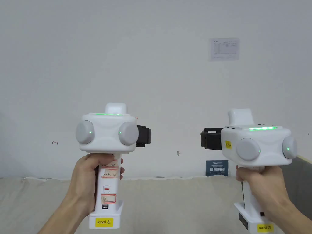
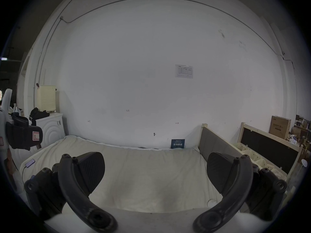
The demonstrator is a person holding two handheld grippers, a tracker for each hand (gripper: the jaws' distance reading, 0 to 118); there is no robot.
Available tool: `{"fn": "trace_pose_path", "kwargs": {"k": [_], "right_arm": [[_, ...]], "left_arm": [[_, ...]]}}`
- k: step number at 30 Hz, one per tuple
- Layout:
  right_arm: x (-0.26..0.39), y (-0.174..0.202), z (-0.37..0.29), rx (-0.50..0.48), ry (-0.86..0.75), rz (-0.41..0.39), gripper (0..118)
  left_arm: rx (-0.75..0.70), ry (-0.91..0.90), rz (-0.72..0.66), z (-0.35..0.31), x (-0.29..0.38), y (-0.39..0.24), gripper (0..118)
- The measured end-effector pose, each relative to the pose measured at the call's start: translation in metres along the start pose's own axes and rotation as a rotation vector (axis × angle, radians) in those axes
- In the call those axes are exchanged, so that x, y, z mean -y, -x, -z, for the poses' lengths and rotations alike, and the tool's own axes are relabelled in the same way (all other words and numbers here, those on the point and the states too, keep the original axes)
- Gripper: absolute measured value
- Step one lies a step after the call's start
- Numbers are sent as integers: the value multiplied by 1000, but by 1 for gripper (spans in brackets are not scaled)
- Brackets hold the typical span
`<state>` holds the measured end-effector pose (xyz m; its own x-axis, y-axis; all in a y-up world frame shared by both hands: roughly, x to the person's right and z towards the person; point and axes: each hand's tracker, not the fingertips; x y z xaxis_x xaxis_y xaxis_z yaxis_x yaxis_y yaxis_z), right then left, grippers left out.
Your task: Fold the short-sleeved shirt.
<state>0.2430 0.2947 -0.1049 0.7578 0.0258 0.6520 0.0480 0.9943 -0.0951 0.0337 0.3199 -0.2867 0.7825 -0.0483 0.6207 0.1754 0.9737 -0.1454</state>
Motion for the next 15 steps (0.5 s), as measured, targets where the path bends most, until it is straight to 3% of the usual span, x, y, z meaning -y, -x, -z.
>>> {"fn": "trace_pose_path", "kwargs": {"k": [4,5,7,10,13,15], "right_arm": [[0,-4,-3,0,-3,24,118],[0,-4,-3,4,-4,30,118],[-2,-8,-5,-7,-8,42,118],[-4,-7,-4,-3,-18,42,118],[-5,-7,-3,12,-14,31,118],[-4,-7,-4,6,-18,31,118]], "left_arm": [[107,128,-203,14,-14,22,114],[121,79,-233,16,-17,26,115],[174,93,-229,19,-18,31,116],[104,123,-224,18,-14,27,116],[56,61,-189,17,-7,26,116],[117,2,-181,14,-2,27,116]]}}
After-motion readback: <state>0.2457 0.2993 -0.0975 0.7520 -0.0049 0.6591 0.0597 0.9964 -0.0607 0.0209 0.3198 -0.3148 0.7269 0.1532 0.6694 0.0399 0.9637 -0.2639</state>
